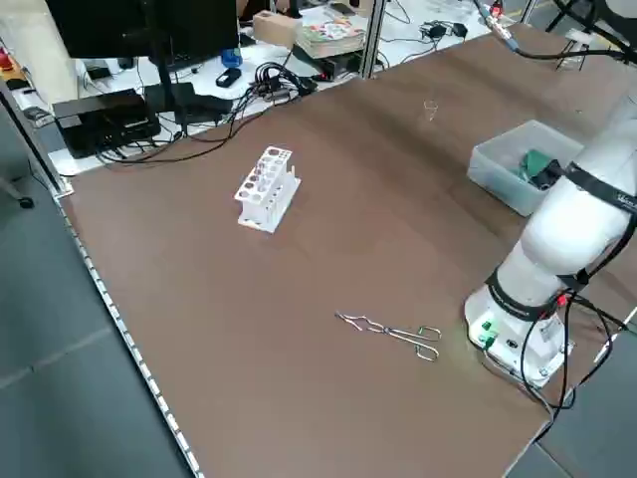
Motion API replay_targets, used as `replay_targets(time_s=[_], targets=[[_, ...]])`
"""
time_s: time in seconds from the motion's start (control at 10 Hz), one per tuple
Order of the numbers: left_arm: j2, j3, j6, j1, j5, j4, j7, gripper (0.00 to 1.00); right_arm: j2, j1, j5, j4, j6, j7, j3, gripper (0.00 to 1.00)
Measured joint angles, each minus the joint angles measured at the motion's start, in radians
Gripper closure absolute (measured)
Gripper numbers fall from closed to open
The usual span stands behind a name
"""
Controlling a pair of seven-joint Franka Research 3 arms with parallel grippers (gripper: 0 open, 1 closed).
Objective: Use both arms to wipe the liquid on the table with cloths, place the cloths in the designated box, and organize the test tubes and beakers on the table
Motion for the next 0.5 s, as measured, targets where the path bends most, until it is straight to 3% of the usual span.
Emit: replay_targets(time_s=[0.5], targets=[[-0.001,0.007,-0.013,0.000,0.004,0.007,-0.005,0.01,0.001,0.001,0.001,-0.002,0.006,0.000,0.000,0.00]])
